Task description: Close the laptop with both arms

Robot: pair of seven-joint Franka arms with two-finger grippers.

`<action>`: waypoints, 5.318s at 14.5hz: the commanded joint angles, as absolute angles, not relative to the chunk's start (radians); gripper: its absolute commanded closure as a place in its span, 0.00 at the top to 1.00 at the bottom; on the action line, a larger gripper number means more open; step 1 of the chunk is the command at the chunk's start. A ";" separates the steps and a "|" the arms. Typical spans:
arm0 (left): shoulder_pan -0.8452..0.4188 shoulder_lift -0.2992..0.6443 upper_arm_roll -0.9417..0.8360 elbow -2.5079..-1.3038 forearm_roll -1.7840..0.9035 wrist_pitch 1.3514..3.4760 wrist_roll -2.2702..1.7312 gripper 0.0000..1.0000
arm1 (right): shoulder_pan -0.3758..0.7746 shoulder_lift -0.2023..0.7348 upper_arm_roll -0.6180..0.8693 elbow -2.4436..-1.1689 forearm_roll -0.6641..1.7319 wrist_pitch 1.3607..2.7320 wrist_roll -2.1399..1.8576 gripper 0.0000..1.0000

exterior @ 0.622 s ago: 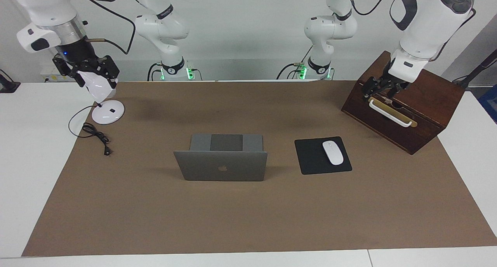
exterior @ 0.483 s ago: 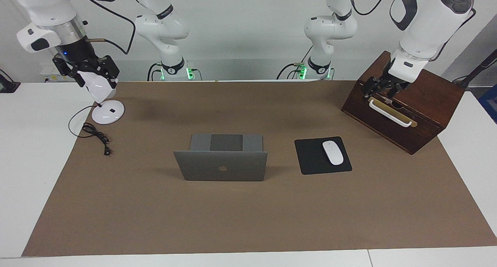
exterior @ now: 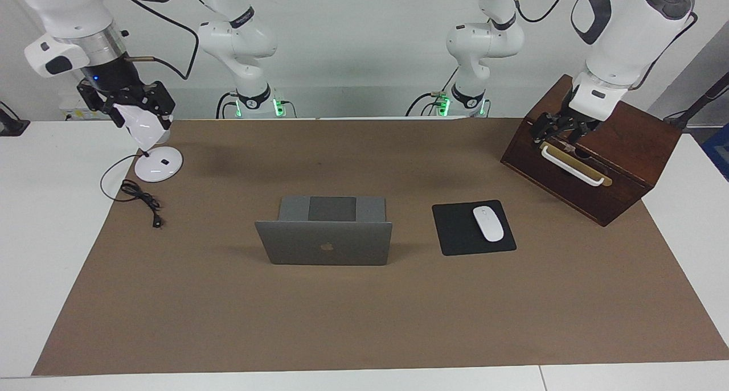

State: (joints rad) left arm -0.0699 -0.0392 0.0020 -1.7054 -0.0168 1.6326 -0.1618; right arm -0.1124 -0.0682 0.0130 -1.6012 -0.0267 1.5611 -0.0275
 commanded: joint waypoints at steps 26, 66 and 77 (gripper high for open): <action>-0.400 -0.248 -0.009 -2.147 -0.014 2.064 -0.337 0.85 | 0.259 0.415 -0.370 -1.229 0.101 1.957 -0.026 1.00; -0.690 0.204 -0.011 -2.499 -0.066 3.444 -0.155 0.00 | 0.910 0.706 -0.815 -1.154 0.405 1.999 0.181 0.00; -0.704 0.258 -0.011 -2.484 -0.049 3.493 -0.153 0.00 | 0.943 0.681 -0.844 -1.209 0.531 1.899 0.097 0.00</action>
State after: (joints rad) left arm -0.6882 0.2307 -0.0229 -2.5027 -0.0618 3.4657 -0.1620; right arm 0.9241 0.7118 -0.8241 -1.1648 0.4925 1.9147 0.1327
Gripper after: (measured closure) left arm 0.991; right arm 0.991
